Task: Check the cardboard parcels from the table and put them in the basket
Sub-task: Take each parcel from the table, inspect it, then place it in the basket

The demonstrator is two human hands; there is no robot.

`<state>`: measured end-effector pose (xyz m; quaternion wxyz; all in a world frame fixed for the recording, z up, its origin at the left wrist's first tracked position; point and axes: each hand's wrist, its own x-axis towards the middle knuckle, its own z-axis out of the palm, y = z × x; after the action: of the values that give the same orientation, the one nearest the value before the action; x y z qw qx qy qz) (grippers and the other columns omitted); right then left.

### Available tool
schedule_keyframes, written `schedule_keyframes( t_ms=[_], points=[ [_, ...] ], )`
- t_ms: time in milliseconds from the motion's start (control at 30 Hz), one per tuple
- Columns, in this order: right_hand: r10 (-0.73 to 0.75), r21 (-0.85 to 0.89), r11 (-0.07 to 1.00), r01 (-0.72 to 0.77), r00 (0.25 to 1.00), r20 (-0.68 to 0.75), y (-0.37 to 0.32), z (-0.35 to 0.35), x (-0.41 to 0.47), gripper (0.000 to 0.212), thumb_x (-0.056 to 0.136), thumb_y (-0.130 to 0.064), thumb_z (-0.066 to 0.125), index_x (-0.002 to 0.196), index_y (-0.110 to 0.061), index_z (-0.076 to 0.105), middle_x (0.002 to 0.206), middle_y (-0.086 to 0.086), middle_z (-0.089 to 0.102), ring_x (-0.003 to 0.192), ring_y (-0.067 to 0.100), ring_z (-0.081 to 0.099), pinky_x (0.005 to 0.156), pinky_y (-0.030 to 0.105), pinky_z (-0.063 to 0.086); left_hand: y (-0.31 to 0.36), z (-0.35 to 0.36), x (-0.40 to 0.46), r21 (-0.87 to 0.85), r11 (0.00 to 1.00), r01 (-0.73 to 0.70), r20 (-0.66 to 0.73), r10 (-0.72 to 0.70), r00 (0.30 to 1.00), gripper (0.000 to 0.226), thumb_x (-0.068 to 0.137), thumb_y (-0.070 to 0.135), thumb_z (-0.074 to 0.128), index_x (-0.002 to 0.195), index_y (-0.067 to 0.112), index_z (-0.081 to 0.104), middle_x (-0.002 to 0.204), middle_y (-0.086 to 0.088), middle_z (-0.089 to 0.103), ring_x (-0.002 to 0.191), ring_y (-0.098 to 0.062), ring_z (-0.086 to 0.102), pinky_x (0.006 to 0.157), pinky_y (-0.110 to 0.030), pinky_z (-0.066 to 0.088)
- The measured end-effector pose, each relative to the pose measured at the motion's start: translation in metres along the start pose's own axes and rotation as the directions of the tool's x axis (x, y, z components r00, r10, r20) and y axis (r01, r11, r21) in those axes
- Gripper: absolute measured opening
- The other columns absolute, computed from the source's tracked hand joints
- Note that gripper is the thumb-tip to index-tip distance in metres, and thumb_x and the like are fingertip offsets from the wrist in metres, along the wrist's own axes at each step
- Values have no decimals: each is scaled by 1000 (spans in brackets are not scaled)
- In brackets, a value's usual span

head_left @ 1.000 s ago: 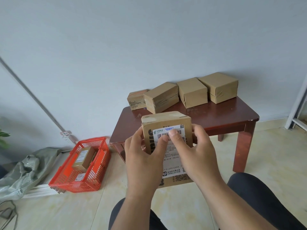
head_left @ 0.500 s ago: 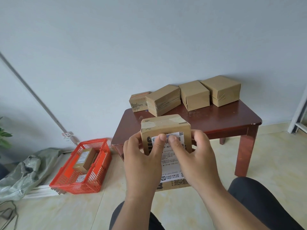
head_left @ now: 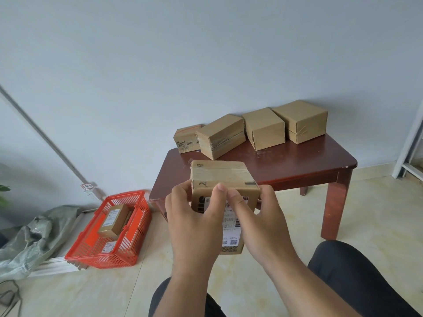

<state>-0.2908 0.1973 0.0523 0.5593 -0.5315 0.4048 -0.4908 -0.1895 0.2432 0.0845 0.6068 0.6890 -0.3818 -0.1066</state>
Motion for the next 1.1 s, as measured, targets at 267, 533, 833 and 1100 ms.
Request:
schedule_keyframes(
  t_ms=[267, 533, 833, 1100],
  points=[
    [54, -3, 999, -54, 998, 12, 6, -9, 9, 24, 93, -24, 73, 109, -28, 56, 110, -4, 67, 80, -9, 63, 55, 6, 47, -20, 4, -11, -31, 986, 163, 70, -160, 985, 45, 77, 48, 83, 108, 45, 51, 116, 2, 65, 95, -25, 71, 81, -55, 63],
    [21, -40, 999, -21, 1000, -2, 13, -3, 9, 35, 86, -41, 82, 108, -28, 57, 112, -1, 68, 83, -3, 67, 61, 10, 49, -26, -1, 7, 36, 998, 56, 90, -59, 994, 46, 84, 58, 80, 121, 39, 61, 123, 7, 65, 109, -5, 65, 90, -28, 58],
    [-39, -144, 989, 35, 999, -26, 20, -7, 14, 45, 90, -53, 74, 130, -36, 64, 123, -10, 59, 96, -7, 64, 70, 6, 50, -23, 3, -4, 18, 994, 111, 87, -112, 990, 41, 83, 56, 81, 116, 51, 58, 125, 12, 61, 115, -17, 65, 90, -52, 61],
    [-35, -131, 991, 29, 999, -41, 18, -5, 11, 33, 89, -50, 79, 110, -34, 59, 103, -14, 70, 87, -1, 67, 62, 15, 51, -23, 2, -2, -7, 991, 135, 72, -134, 988, 31, 90, 39, 80, 105, 34, 54, 105, 10, 69, 84, -1, 70, 73, -28, 60]
  ],
)
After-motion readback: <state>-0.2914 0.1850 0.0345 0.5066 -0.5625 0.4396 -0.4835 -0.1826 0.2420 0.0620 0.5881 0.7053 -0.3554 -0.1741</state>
